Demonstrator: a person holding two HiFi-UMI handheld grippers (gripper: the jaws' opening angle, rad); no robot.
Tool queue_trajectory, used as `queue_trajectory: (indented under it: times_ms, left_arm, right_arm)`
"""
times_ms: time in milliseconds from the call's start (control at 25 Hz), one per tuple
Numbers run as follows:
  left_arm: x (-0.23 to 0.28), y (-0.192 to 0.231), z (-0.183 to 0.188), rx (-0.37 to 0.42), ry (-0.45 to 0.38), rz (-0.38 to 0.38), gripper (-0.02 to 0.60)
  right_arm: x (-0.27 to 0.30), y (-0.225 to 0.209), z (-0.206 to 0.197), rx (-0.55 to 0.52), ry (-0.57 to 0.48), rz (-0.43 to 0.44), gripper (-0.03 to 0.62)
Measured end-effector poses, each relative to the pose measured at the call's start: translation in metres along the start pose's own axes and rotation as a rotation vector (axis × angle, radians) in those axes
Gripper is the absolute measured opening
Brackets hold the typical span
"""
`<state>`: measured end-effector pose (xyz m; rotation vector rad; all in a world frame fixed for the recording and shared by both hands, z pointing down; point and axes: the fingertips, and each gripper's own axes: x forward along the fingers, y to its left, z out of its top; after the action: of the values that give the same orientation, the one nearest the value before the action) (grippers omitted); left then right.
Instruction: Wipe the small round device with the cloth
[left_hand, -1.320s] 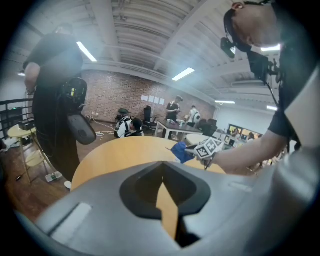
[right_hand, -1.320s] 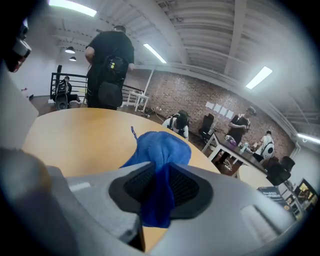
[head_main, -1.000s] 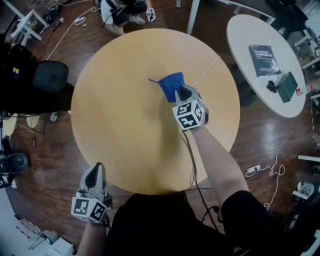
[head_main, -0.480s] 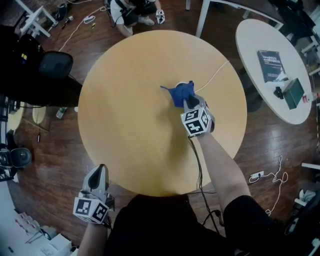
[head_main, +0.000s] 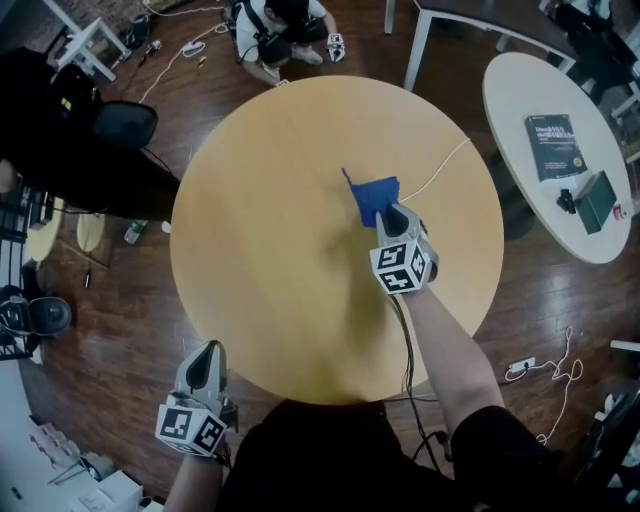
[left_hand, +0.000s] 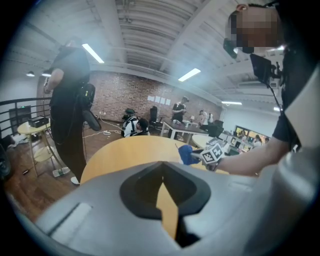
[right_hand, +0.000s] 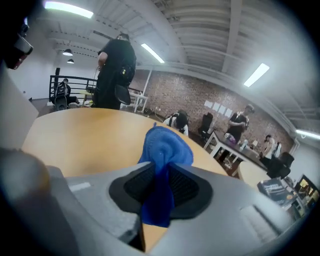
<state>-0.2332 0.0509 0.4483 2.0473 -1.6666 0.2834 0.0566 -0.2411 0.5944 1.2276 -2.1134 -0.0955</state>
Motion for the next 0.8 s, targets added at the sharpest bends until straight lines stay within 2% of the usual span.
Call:
queue_trajectory:
  times_ms: [120,200,360,600,800]
  left_arm:
    - [0.001,0.0,-0.002,-0.043,-0.007,-0.001,0.006]
    - [0.001,-0.001,-0.001,-0.056,-0.013,-0.002,0.006]
    - [-0.001,-0.001,-0.001,-0.042,-0.019,0.003,0.006]
    - [-0.007,0.006,-0.013,-0.055,-0.018,0.021,0.006]
    - [-0.012,0.005,-0.02,-0.056,-0.019,0.025,0.006]
  right_arm:
    - [-0.003,-0.022,0.03,-0.034,-0.064,-0.055,0.086]
    - [0.006,-0.03,0.036,-0.041,-0.049,-0.055,0.086]
    - [0.025,-0.027,0.028,-0.022,0.032,-0.012,0.086]
    - [0.027,-0.002,0.025,-0.093,0.025,0.02,0.084]
    - [0.028,0.008,0.021,-0.107,0.022,0.025,0.084]
